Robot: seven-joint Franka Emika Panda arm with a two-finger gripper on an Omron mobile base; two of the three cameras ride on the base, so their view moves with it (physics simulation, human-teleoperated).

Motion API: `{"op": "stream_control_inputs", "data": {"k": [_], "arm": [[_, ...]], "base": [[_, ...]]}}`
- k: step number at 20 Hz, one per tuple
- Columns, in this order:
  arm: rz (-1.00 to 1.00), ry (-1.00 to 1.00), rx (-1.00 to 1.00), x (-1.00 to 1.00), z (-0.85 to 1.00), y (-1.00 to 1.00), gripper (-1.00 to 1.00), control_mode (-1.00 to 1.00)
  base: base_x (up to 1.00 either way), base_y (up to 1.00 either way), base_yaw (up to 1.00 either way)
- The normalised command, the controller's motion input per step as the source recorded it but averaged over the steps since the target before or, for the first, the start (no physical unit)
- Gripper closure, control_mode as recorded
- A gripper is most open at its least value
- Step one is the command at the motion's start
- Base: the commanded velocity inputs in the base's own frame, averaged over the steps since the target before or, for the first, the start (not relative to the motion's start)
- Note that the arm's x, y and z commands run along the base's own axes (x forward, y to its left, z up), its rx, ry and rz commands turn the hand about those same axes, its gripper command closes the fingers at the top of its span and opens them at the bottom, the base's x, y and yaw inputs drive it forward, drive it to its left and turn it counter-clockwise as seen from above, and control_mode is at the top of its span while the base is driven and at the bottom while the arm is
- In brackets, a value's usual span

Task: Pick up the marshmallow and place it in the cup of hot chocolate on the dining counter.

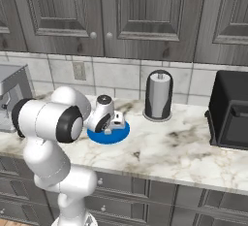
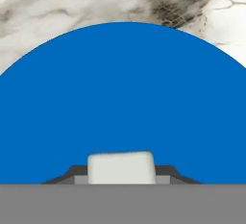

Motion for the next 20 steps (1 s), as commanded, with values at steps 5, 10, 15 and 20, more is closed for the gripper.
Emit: {"op": "stream_control_inputs", "data": {"k": [5, 10, 15, 20], "arm": [[0.00, 0.03, 0.00, -0.04, -0.50, 0.00, 1.00, -1.00], [0.00, -0.05, 0.04, -0.41, 0.28, 0.00, 1.00, -1.00], [0.00, -0.14, 0.05, -0.64, 0.60, 0.00, 1.00, -1.00], [0.04, -0.11, 0.11, -0.45, 0.86, 0.00, 1.00, -1.00]], "base": [[0.00, 0.00, 0.00], [0.00, 0.00, 0.00], [0.00, 0.00, 0.00], [0.00, 0.00, 0.00]]}}
